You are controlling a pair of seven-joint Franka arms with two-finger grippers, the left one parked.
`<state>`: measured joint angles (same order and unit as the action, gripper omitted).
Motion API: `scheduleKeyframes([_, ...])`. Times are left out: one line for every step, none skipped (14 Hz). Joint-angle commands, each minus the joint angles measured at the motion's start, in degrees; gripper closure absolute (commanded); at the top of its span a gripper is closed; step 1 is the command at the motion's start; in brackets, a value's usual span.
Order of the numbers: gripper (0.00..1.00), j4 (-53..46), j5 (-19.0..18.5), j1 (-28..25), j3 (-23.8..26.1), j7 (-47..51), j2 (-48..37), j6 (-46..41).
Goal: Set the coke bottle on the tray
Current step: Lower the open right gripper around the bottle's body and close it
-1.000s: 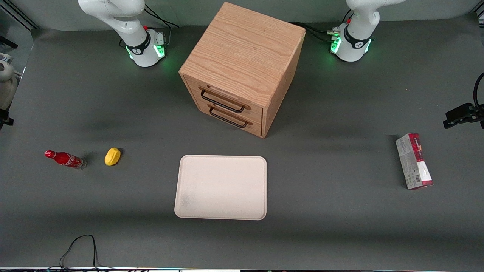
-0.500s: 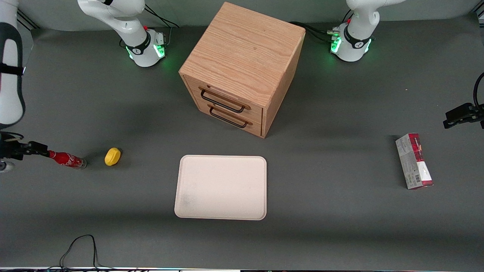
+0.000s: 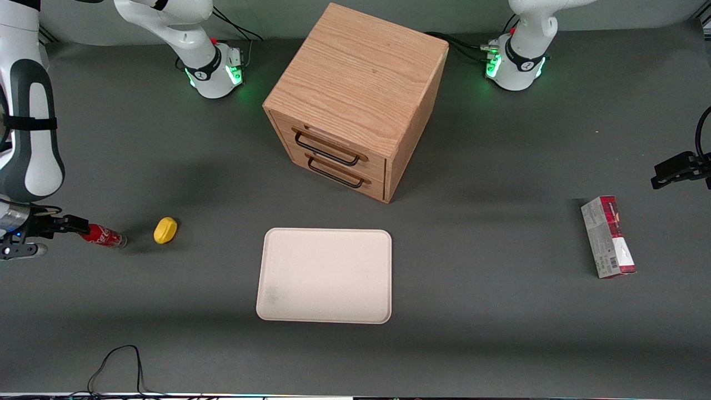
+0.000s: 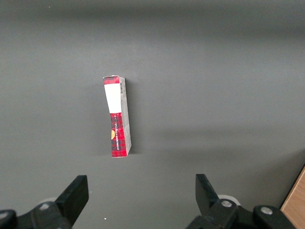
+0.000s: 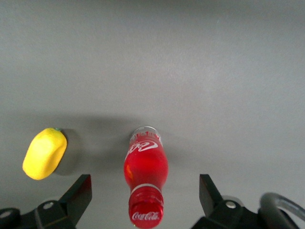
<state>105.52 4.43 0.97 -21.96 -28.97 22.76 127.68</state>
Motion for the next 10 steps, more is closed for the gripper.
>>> scheduleKeyframes([0.0, 3.8, 1.6, -0.2, -0.5, -1.7, -2.2, 2.7])
scheduleKeyframes([0.0, 3.8, 1.6, -0.2, -0.6, -1.9, -2.3, 2.7])
scheduleKeyframes([0.0, 3.8, 1.6, -0.2, -0.6, -2.0, -2.3, 2.7])
scheduleKeyframes([0.01, 3.8, 1.6, -0.2, -0.6, -2.0, -2.2, 2.7])
scheduleKeyframes([0.01, 3.8, 1.6, -0.2, -0.6, -2.0, -2.2, 2.7])
scheduleKeyframes([0.01, 3.8, 1.6, -0.2, -0.6, -2.0, -2.3, 2.7])
scheduleKeyframes([0.06, 3.8, 1.6, -0.3, -0.5, -2.0, -2.3, 2.7])
scheduleKeyframes([0.3, 3.8, 1.6, -0.3, -0.5, -2.0, -2.3, 2.7])
scheduleKeyframes([0.65, 3.8, 1.6, -0.4, -0.6, -2.0, -2.3, 2.7])
scheduleKeyframes([0.96, 3.8, 1.6, -0.4, -0.6, -2.0, -2.4, 2.7])
